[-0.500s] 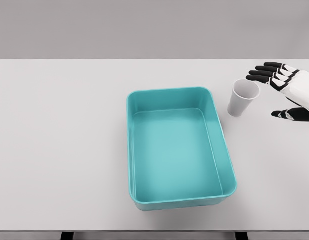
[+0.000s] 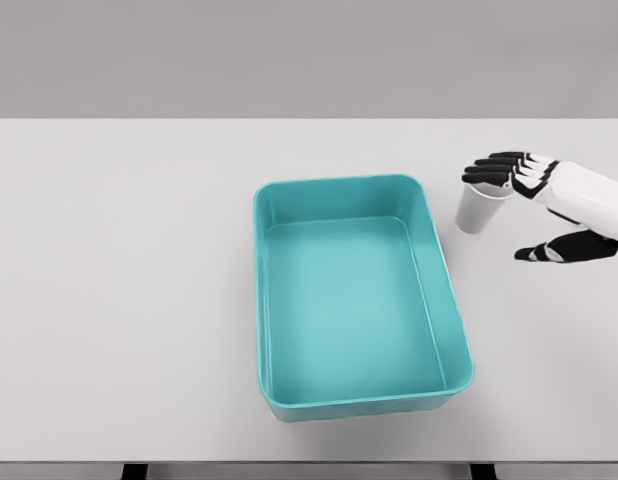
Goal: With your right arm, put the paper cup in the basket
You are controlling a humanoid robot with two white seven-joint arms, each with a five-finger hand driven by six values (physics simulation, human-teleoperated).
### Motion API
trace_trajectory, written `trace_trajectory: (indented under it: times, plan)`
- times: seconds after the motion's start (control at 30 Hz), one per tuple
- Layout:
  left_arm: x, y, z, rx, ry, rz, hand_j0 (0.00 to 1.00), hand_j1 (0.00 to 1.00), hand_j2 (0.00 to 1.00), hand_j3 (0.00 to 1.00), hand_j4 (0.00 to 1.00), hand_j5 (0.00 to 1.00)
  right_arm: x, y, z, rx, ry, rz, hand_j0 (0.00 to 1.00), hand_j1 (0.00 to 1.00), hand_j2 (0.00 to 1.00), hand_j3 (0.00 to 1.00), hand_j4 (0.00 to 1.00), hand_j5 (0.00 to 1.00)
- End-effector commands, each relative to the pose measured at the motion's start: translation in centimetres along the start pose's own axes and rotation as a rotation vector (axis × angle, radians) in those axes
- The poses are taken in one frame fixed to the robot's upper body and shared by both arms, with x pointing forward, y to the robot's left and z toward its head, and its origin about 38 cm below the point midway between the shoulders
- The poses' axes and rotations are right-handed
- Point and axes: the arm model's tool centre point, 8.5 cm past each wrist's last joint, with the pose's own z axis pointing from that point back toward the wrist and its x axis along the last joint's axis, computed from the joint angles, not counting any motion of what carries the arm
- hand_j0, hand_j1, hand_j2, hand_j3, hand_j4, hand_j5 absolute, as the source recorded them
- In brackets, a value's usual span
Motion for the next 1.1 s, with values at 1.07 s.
trace_trajectory:
  times: [1.07]
  plan:
    - [0.0,0.0,0.0,0.0,0.0,0.001,1.0,1.0,1.0,1.0,1.0,1.0,-10.1,5.6,-0.6,-0.407,0.208,-0.783,1.0,1.0,1.0,1.0,1.0,1.0]
